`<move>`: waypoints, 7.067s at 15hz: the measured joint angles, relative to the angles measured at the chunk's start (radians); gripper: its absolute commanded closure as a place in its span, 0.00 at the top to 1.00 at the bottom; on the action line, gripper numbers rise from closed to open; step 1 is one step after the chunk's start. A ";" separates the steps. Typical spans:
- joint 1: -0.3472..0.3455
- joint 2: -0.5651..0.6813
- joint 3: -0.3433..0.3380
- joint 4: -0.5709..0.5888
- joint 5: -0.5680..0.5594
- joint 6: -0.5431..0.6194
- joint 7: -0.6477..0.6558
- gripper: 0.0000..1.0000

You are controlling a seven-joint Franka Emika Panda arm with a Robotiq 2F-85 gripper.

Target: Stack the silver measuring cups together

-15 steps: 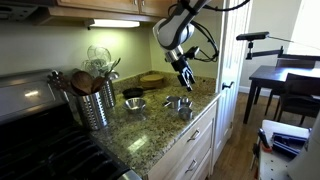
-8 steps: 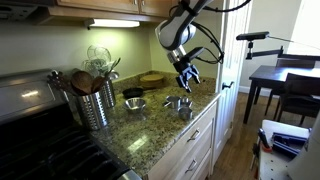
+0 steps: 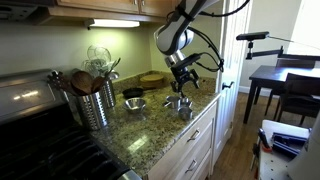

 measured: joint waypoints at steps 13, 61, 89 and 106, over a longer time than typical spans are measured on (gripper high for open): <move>0.068 0.104 -0.053 0.047 -0.007 0.073 0.645 1.00; 0.069 0.150 -0.058 -0.008 0.088 0.094 0.881 0.35; 0.054 0.103 -0.094 -0.019 0.086 0.102 0.799 0.09; -0.003 0.119 -0.097 0.194 0.154 0.101 0.651 0.08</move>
